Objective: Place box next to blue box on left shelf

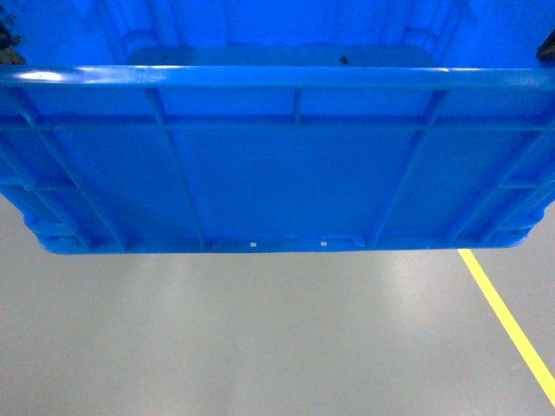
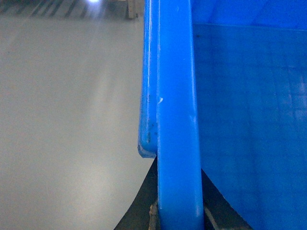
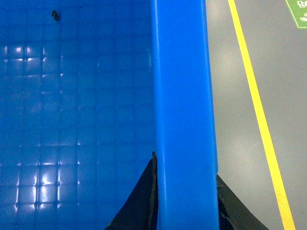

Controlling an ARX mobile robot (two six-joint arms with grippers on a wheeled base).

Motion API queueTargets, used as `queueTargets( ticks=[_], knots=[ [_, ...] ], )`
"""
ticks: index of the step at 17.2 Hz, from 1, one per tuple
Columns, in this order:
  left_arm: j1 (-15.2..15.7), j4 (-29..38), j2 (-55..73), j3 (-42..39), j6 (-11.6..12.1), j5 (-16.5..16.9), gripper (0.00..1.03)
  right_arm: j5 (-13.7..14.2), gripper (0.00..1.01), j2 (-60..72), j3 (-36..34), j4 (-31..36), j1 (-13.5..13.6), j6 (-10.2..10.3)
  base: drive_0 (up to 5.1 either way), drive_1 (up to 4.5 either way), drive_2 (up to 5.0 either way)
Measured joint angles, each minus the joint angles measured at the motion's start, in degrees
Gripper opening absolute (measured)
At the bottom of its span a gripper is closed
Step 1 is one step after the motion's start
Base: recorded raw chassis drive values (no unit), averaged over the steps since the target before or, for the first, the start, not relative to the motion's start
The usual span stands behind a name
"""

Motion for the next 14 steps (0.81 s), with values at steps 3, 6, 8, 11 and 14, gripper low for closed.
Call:
queueTargets(
  ticks=[3, 6, 8, 11, 14],
  knots=[
    [0.00, 0.02, 0.00, 0.00, 0.00, 0.02, 0.07, 0.00, 0.18, 0.00, 0.00, 0.07, 0.00, 0.00, 0.0, 4.37, -4.3],
    [0.00, 0.02, 0.00, 0.00, 0.02, 0.00, 0.07, 0.00, 0.18, 0.02, 0.00, 0.00, 0.00, 0.00, 0.0, 4.37, -4.3],
    [0.00, 0.04, 0.00, 0.00, 0.00, 0.07, 0.07, 0.02, 0.18, 0.02, 0.00, 0.11, 0.00, 0.00, 0.1, 4.39, -4.3],
    [0.00, 0.02, 0.04, 0.00, 0.00, -0.04, 0.07, -0.04, 0.18, 0.02, 0.00, -0.02, 0.00, 0.00, 0.1, 4.41, -4.3],
    [0.00, 0.00, 0.02, 0.00, -0.02, 0.02, 0.07, 0.00, 0.18, 0.02, 0.00, -0.09, 0.00, 0.00, 0.1, 4.40, -4.3]
  ],
)
